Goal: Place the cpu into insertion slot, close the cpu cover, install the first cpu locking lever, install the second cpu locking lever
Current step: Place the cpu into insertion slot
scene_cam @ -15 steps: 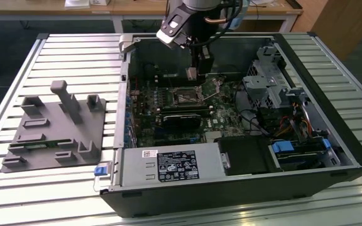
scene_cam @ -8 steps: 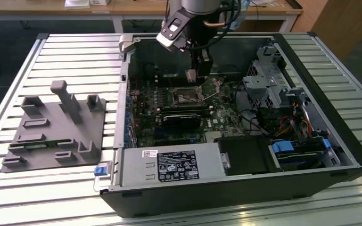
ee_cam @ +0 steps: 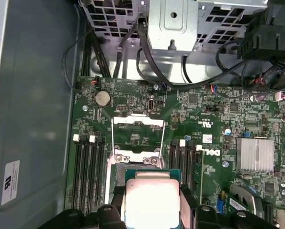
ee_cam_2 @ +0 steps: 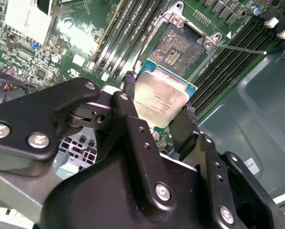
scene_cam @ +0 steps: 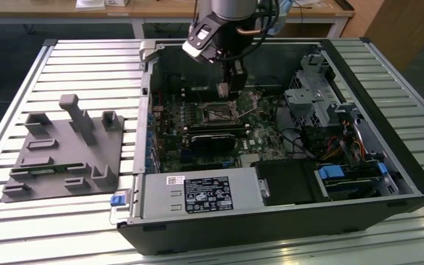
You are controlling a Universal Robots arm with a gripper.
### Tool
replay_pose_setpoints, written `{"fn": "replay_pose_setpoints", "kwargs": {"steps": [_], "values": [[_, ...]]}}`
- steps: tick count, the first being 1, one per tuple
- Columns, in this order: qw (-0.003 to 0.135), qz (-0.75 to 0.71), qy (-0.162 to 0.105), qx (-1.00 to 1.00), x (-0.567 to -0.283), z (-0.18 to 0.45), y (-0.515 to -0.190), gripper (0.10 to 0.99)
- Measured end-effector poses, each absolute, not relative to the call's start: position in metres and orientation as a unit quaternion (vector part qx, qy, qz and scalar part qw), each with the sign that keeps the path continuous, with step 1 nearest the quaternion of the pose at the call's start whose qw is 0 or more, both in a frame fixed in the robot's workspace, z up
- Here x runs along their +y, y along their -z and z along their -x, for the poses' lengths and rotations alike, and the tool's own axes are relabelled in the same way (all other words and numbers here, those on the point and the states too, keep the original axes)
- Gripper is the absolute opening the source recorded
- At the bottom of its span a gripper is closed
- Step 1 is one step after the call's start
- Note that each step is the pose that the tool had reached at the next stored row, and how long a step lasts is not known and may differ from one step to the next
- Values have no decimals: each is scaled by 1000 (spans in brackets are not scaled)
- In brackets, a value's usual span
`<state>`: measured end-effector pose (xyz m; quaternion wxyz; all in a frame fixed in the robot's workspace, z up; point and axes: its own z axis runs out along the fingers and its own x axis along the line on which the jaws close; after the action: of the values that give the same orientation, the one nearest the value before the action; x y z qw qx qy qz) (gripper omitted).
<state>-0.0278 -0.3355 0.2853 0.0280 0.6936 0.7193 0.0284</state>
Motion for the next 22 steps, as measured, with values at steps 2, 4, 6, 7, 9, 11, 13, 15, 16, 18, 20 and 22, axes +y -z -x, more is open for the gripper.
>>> {"fn": "replay_pose_setpoints", "kwargs": {"steps": [2, 4, 6, 7, 9, 11, 13, 15, 16, 18, 20, 22], "values": [[28, -694, -28, 719, -335, 28, -284, 537], [28, -694, -28, 719, -335, 28, -283, 537], [28, -694, -28, 719, -335, 28, -281, 537], [28, -694, -28, 718, -334, 29, -280, 537], [28, -696, -28, 717, -331, 29, -277, 537], [28, -697, -28, 716, -330, 29, -274, 537], [28, -698, -28, 715, -329, 29, -272, 537], [28, -698, -28, 715, -329, 29, -271, 537], [28, -699, -28, 714, -329, 29, -270, 537], [28, -699, -28, 714, -329, 29, -270, 537], [28, -699, -28, 714, -329, 29, -269, 537], [29, -699, -28, 714, -329, 30, -268, 537]]}}
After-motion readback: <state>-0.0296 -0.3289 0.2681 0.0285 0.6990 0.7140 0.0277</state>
